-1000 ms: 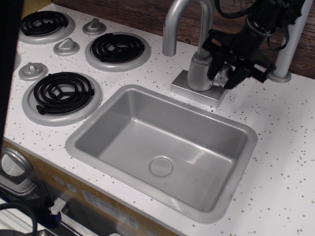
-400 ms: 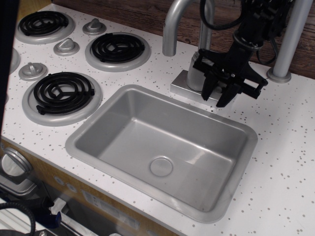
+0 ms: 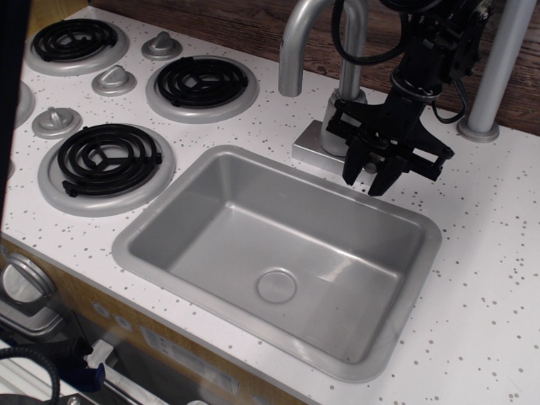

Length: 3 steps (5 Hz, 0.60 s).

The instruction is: Lever vertical to front

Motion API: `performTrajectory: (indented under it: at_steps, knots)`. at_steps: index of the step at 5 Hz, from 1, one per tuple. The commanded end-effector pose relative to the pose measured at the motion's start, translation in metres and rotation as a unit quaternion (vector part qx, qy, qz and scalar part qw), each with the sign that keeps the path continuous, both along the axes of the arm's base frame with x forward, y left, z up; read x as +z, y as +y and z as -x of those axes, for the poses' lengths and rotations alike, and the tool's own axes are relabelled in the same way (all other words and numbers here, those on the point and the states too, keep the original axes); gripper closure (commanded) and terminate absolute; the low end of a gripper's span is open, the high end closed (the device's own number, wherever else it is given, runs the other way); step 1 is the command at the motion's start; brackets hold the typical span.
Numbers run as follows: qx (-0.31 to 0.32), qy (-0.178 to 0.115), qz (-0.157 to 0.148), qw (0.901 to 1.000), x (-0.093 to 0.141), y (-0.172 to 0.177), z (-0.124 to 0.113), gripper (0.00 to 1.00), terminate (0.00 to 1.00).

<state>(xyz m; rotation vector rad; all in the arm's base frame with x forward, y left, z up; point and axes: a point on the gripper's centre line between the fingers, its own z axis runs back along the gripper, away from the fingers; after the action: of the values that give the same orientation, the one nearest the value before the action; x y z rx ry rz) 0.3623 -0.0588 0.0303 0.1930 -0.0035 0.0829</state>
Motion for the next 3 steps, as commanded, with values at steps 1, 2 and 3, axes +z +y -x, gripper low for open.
performTrajectory:
  at_steps: [1, 2, 3]
  knots:
    - [0.002, -0.030, 0.012, 0.9995, 0.014, 0.001, -0.007, 1.00, 0.00]
    - [0.003, -0.029, 0.010, 0.9995, 0.018, 0.000, -0.006, 0.00, 0.00]
    - [0.018, -0.031, -0.003, 0.9994, 0.027, 0.000, 0.002, 0.00, 0.00]
